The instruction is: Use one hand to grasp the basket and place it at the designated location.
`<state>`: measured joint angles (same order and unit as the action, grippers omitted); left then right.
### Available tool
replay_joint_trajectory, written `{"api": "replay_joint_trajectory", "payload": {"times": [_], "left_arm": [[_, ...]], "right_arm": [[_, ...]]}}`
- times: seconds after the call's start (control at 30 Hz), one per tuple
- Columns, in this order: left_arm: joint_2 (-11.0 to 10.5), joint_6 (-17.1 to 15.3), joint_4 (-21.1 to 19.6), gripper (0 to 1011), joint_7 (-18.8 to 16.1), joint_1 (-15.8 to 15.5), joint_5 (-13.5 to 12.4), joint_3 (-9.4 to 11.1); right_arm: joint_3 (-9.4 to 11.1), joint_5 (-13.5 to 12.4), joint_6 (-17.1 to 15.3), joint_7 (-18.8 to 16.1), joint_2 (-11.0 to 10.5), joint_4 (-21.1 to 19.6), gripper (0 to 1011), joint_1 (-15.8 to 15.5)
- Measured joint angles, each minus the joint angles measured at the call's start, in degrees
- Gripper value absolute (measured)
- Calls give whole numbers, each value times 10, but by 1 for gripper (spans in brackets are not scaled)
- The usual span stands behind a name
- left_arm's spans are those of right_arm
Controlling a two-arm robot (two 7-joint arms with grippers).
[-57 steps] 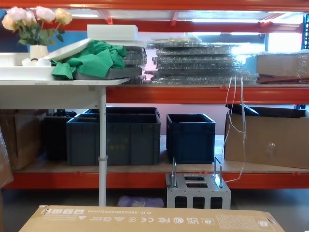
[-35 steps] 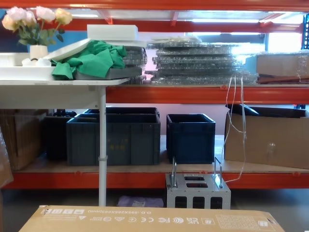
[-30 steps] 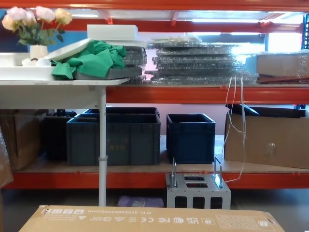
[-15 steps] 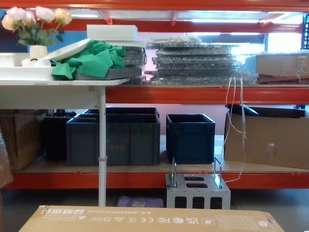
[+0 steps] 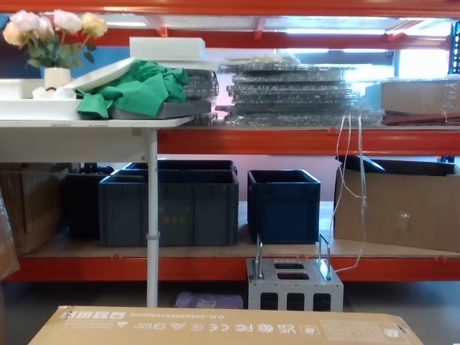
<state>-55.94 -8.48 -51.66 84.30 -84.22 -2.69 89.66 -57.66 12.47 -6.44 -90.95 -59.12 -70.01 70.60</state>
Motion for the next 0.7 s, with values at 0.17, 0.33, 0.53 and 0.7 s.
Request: {"api": "replay_joint_trajectory", "payload": {"times": [0.17, 0.33, 0.53, 0.7], "left_arm": [[0, 0, 0, 0, 0, 0, 0, 0], [0, 0, 0, 0, 0, 0, 0, 0], [0, 0, 0, 0, 0, 0, 0, 0], [0, 0, 0, 0, 0, 0, 0, 0]], "right_arm": [[-5, 6, 3, -3, 6, 7, 1002, -2], [-18, 9, 17, -12, 26, 36, 1001, -3], [-30, 8, 28, -18, 39, 57, 1001, -5], [-41, 3, 40, -20, 51, 74, 1001, -14]]}}
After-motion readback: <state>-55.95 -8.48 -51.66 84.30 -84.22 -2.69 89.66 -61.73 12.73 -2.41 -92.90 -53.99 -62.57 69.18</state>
